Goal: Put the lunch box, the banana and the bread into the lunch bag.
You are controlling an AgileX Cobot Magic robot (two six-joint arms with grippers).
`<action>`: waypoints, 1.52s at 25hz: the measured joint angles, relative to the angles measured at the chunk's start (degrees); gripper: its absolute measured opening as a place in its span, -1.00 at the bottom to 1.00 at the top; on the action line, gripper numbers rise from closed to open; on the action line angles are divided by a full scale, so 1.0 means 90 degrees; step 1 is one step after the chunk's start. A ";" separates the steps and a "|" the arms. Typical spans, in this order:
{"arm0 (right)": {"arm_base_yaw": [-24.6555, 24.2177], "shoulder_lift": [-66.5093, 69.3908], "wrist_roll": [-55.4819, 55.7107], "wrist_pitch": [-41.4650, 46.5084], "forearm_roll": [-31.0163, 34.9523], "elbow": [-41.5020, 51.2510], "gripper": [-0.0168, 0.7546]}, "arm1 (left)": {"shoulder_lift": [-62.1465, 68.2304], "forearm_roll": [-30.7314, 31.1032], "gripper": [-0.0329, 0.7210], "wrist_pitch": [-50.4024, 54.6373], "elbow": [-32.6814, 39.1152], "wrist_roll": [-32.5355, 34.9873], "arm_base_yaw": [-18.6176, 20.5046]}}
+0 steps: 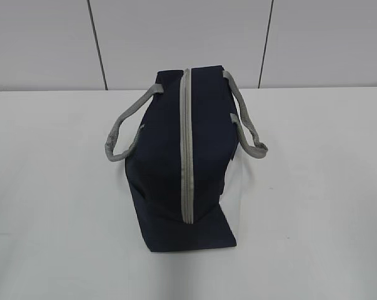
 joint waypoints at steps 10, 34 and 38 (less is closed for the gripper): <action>0.0000 -0.0542 0.0029 -0.0019 -0.0691 0.0579 0.21 | -0.0886 0.0543 0.52 -0.0245 0.0318 0.0000 0.0000; 0.0000 -0.0542 0.0190 -0.0476 -0.1239 0.0813 0.21 | -0.0886 0.1145 0.47 -0.0345 0.0359 -0.0811 0.0000; 0.0000 -0.0542 0.0190 -0.0476 -0.1239 0.0817 0.21 | -0.0886 0.1145 0.46 -0.0345 0.0359 -0.0811 0.0000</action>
